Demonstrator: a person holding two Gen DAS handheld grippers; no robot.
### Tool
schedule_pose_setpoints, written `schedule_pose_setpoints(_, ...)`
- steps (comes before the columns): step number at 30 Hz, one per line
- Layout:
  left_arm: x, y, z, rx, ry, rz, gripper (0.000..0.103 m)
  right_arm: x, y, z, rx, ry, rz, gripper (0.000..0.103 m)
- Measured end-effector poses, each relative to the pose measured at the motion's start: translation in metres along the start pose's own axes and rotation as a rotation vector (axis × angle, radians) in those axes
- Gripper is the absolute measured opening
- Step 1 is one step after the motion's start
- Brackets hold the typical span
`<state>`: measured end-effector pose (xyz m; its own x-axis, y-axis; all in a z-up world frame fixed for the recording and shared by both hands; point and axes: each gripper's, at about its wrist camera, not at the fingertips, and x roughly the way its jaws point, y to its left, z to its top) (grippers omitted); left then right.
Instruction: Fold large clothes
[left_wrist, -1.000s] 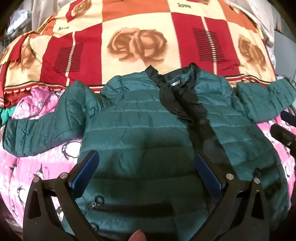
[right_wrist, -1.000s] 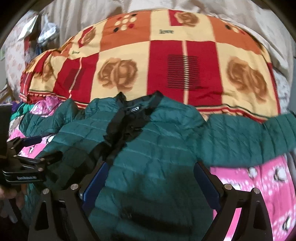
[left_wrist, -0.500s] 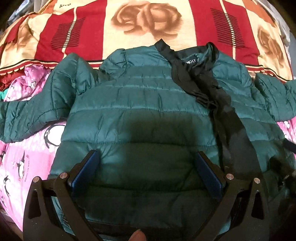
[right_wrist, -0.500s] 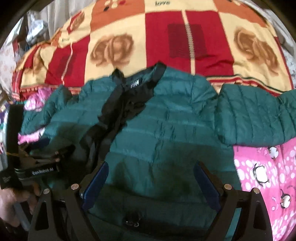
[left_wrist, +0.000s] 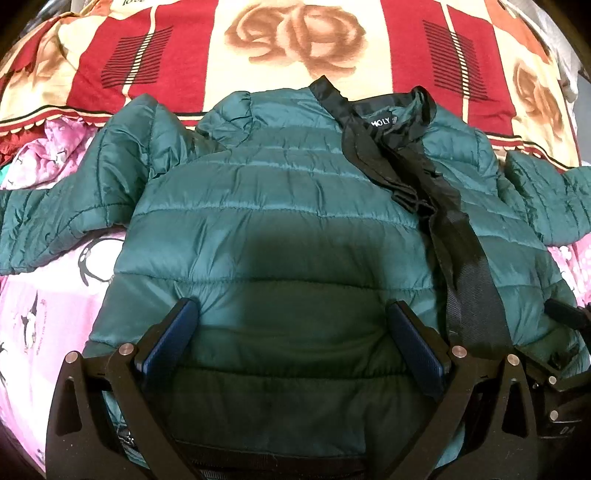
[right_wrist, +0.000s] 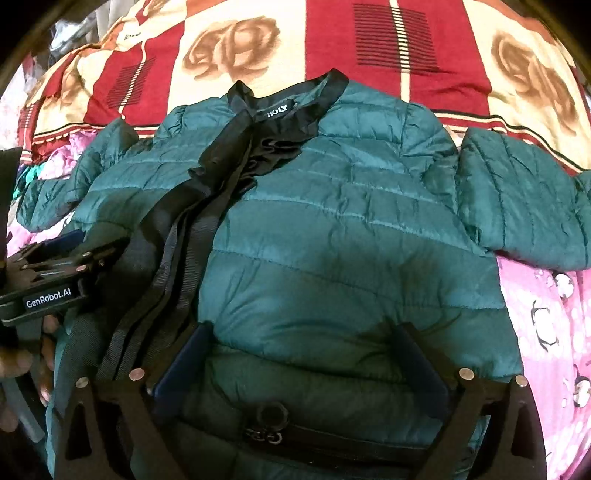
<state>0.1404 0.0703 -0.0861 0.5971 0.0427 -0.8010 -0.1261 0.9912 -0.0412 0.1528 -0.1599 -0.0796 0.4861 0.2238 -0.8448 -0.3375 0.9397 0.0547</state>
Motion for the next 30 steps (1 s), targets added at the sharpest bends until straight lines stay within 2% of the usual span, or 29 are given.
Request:
schedule_pose_setpoints(10,-0.009,0.003,-0.001,-0.014,-0.054,-0.025,0.103,-0.010,0.000,0.004,0.008,-0.025,-0.001,0.101)
schedule_pose_setpoints(17,-0.024,0.007,0.000,-0.034,-0.135,0.008,0.103,-0.044,0.012,0.006,-0.043,-0.185,-0.018,0.100)
schedule_pose_setpoints(21,-0.026,0.009,0.000,-0.037,-0.147,0.023,0.103,-0.051,0.019,0.006,-0.070,-0.233,-0.032,0.100)
schedule_pose_setpoints(30,-0.030,0.009,-0.001,-0.028,-0.160,0.014,0.103,-0.041,0.013,0.005,-0.036,-0.194,-0.050,0.099)
